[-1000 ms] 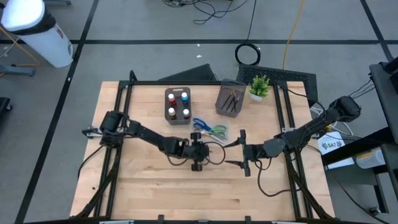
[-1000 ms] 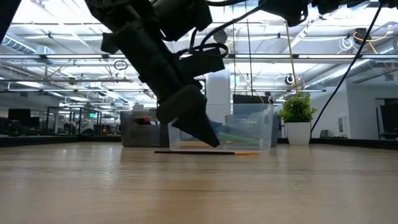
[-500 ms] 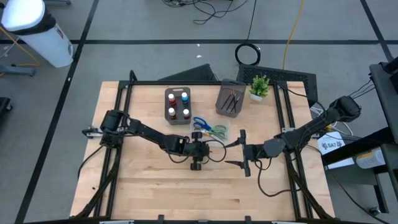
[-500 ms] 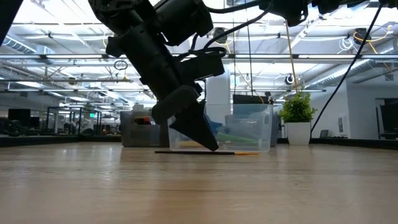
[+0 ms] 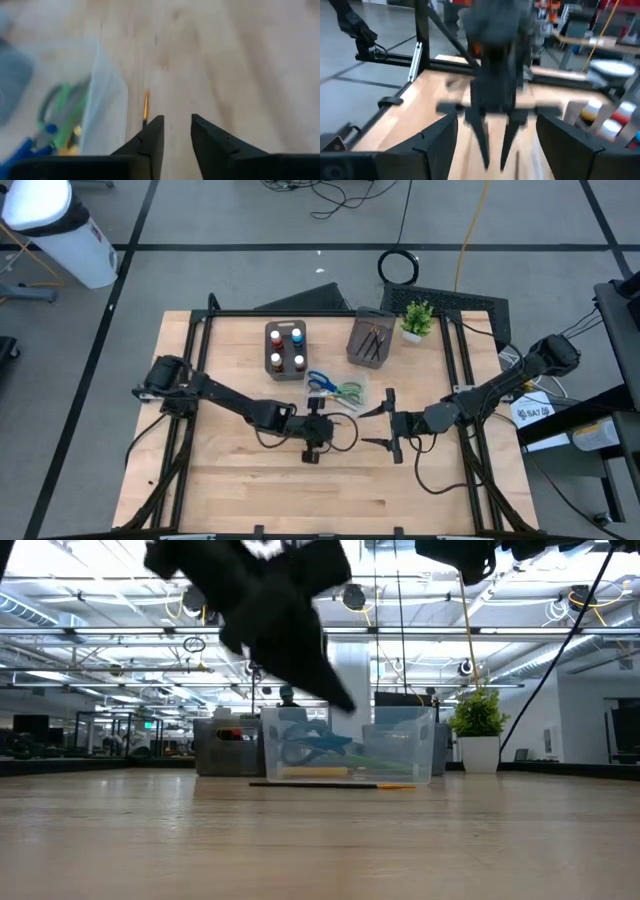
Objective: Pick & Place Paint Supplies
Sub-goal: Put the black and gold brush into the right black bin
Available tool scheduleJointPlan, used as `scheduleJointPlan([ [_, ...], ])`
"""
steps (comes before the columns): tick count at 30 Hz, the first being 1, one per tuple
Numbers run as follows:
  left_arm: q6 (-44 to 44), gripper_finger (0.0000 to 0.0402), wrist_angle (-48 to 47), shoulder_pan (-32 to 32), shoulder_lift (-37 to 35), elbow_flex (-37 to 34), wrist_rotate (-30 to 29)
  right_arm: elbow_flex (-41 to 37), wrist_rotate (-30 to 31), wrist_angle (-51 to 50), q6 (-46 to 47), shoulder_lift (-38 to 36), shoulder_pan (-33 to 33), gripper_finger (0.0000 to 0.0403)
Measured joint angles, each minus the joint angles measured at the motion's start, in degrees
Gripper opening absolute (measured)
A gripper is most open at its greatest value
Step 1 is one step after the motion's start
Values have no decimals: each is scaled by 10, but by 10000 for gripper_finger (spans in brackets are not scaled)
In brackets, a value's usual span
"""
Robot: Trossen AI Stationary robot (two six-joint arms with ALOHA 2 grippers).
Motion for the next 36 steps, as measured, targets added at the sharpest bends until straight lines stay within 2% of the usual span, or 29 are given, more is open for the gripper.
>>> scheduleJointPlan([
  [6, 8, 52, -2, -28, -82, 1, 0, 1, 1, 1, 98, 48, 7, 254],
  [13, 0, 9, -48, -43, -147, 1, -3, 1, 1, 31, 188, 197, 7, 254],
  [17, -9, 10, -84, -46, -151, 1, -4, 0, 25, 23, 208, 274, 7, 254],
  [21, -35, 30, -90, -48, -151, 1, -39, 0, 63, 13, 214, 309, -5, 254],
  [25, -33, 34, -89, -51, -151, 1, -56, 0, 65, 8, 230, 325, -23, 254],
  [29, -31, 25, -88, -51, -151, 1, -58, 0, 43, 3, 249, 345, -44, 254],
  [36, -31, 6, -90, -50, -151, 1, -59, 1, 41, 6, 251, 363, -68, 249],
])
